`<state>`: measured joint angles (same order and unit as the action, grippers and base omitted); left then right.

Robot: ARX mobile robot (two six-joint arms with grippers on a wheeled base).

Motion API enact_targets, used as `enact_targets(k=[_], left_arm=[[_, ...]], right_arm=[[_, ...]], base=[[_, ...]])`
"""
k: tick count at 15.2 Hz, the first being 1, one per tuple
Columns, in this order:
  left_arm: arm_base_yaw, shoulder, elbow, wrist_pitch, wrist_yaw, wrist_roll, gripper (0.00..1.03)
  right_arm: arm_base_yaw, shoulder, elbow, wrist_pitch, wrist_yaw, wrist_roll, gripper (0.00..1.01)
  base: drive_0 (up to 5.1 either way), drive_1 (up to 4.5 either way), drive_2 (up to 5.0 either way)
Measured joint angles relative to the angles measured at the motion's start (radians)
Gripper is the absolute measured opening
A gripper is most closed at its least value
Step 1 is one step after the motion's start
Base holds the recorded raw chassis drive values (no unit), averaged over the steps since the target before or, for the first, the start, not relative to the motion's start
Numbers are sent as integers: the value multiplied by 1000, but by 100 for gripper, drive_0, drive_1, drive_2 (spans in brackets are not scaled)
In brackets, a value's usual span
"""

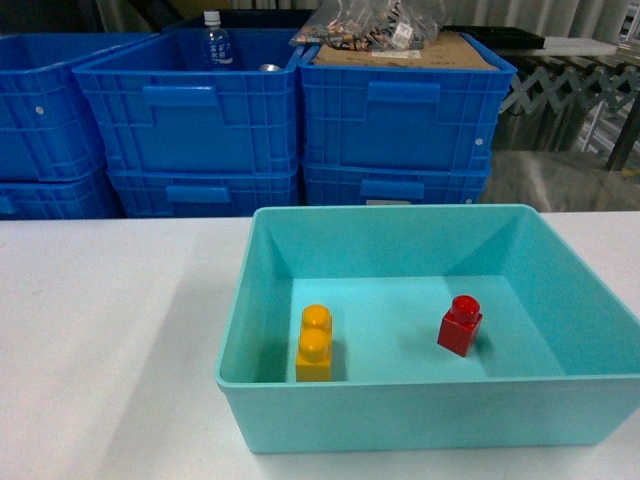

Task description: Pick red block from blue box to shelf

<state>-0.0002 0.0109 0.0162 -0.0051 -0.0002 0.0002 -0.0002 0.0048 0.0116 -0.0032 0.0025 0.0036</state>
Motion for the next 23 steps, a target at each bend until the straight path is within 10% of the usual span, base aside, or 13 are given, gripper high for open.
enact_targets(k=[23], left_arm=[[0, 0, 0, 0, 0, 0, 98]], right_arm=[[0, 0, 0, 0, 0, 0, 98]], base=[[0, 0, 0]])
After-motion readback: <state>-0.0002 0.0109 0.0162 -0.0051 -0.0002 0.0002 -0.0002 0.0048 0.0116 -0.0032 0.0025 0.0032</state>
